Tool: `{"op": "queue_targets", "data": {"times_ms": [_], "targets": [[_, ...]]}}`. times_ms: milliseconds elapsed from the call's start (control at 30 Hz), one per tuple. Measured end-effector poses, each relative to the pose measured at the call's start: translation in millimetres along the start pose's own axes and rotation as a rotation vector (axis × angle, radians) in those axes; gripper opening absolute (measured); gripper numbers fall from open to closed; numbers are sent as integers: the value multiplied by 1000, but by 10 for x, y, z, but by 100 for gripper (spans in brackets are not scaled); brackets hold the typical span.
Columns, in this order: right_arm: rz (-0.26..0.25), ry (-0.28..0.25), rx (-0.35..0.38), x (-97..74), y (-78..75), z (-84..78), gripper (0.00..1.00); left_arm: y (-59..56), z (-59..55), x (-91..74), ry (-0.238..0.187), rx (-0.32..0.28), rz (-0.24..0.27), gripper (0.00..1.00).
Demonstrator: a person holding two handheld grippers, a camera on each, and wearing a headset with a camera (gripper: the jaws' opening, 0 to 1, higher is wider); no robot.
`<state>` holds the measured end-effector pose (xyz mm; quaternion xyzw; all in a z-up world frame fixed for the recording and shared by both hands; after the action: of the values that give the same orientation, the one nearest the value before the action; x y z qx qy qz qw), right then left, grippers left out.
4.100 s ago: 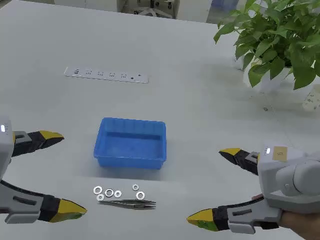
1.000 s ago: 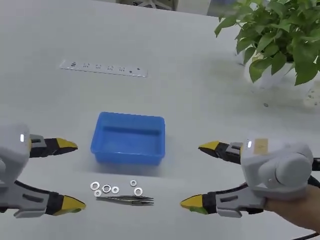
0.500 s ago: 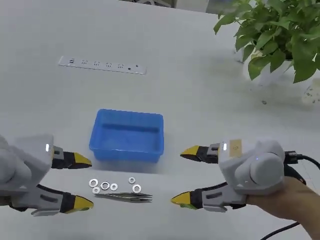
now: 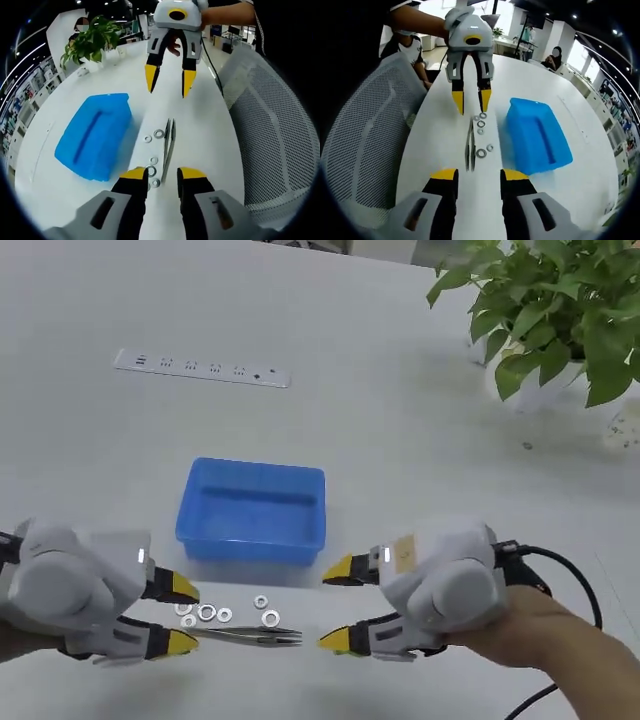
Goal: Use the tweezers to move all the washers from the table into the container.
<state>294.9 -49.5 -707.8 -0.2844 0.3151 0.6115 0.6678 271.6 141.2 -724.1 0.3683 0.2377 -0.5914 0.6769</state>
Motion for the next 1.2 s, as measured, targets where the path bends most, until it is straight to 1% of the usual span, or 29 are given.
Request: {"op": "queue_targets", "data": {"times_ms": [67, 200, 267, 533, 700, 800, 867, 900, 933, 1000, 1200], "targets": [[9, 24, -27, 48, 16, -5, 31, -7, -9, 32, 21, 17, -7, 26], [25, 37, -49, 163, 50, 5, 28, -27, -58, 92, 33, 24, -26, 24], [16, 49, -64, 211, 45, 10, 26, -28, -60, 115, 40, 30, -35, 23], [27, 57, -69, 359, 18, 43, 20, -4, -71, 186, 52, 36, -50, 18], [60, 65, -64, 443, 49, 43, 17, -7, -75, 233, 54, 43, -66, 16], [54, 77, -69, 504, 44, 34, 14, -5, -74, 257, 56, 50, -75, 14], [48, 81, -69, 523, 38, 31, 14, -3, -76, 275, 59, 56, -80, 13], [53, 79, -63, 529, 41, 32, 13, -3, -77, 285, 60, 60, -83, 12], [57, 77, -57, 533, 45, 32, 11, 0, -70, 293, 52, 58, -85, 11], [58, 72, -53, 537, 41, 34, 9, 8, -69, 306, 50, 58, -87, 10], [58, 69, -50, 520, 32, 50, 12, 8, -61, 314, 40, 52, -98, 8]]}}
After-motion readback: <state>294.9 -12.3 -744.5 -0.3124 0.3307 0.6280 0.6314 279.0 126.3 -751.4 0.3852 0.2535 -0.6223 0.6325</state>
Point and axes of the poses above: the centre of the closed fingertips' face, and the gripper's own axes: x roughly forward along the fingers, y roughly to its left, z roughly out of its top, the point moved 8 cm from there along -x, roughly backward along the fingers, and after that the axes turned 13 degrees about x, right-handed, at the moved point
